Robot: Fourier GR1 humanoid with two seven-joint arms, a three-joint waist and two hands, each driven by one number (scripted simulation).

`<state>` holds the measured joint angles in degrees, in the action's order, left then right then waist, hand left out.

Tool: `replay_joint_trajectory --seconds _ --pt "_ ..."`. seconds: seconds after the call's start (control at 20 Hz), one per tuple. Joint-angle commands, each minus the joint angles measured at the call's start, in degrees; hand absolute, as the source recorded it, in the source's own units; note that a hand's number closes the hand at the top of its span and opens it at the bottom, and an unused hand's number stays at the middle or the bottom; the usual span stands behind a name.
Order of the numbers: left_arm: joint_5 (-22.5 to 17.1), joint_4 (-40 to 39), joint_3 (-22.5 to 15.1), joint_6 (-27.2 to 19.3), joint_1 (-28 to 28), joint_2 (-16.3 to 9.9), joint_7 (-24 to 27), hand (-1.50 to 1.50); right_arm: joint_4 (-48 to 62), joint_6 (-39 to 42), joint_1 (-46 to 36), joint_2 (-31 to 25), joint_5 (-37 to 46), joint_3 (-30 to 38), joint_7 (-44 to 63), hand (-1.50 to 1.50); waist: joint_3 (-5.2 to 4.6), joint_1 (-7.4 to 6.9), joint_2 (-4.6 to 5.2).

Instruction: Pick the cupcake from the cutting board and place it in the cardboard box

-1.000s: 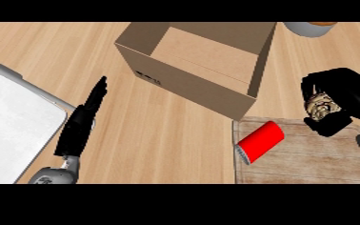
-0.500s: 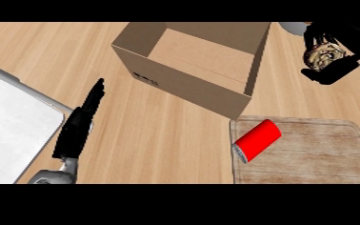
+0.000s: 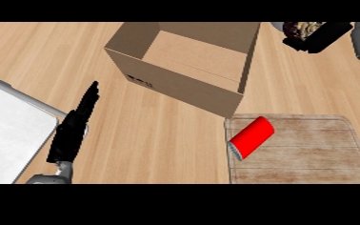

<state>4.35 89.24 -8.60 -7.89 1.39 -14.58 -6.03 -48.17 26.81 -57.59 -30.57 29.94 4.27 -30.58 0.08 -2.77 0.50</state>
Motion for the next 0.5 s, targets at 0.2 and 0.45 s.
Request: replay_joint_trajectory --seconds 0.2,0.45 --pt "0.98 -3.16 3.68 -1.32 -0.32 -0.79 2.57 0.0 7.19 2.23 -13.54 7.44 -0.69 -0.06 5.99 1.5 -0.13 1.28 -0.16" --pt "1.21 -0.14 3.4 -1.07 -2.58 -1.3 1.32 0.0 9.35 -2.92 -18.02 15.21 2.1 -2.14 12.84 1.5 -0.13 1.03 -0.25"
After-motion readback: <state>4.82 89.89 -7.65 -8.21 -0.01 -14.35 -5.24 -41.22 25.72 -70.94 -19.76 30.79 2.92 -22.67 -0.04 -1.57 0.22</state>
